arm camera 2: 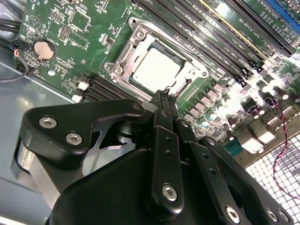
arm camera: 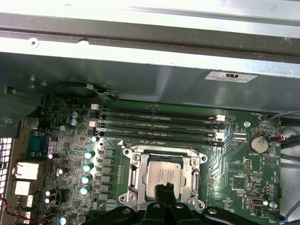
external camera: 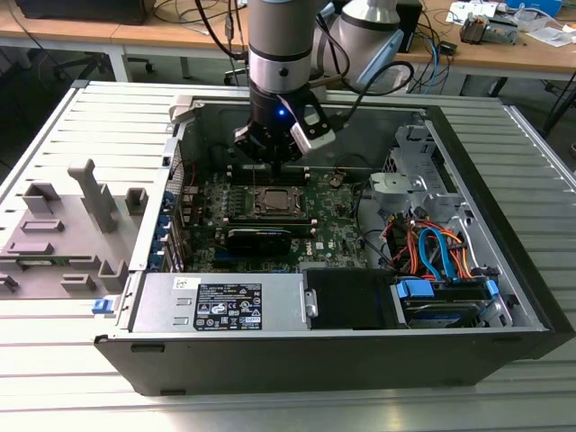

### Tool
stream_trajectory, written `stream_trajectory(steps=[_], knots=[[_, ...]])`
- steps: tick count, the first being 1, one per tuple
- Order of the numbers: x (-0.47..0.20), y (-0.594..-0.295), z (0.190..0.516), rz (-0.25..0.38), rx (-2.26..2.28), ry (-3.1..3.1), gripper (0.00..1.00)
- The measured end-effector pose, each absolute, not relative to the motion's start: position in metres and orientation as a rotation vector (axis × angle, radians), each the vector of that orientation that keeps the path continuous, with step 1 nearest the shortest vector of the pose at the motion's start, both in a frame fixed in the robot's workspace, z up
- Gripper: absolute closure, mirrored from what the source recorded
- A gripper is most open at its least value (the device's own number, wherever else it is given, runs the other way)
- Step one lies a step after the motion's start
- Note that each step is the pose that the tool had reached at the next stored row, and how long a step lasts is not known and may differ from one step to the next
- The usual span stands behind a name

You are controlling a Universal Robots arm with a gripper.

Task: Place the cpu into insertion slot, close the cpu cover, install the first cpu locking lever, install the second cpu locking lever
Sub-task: 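Install the first cpu locking lever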

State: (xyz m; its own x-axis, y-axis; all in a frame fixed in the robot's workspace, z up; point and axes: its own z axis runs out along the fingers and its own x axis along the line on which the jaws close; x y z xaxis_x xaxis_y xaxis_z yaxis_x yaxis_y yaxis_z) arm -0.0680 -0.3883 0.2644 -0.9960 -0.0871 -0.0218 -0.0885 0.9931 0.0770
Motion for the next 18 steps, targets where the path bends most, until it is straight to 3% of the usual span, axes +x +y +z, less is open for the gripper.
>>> stream_trajectory(steps=[18], knots=[[-0.0763, -0.3883, 0.2644, 0.122, -0.138, 3.118, 0.89]])
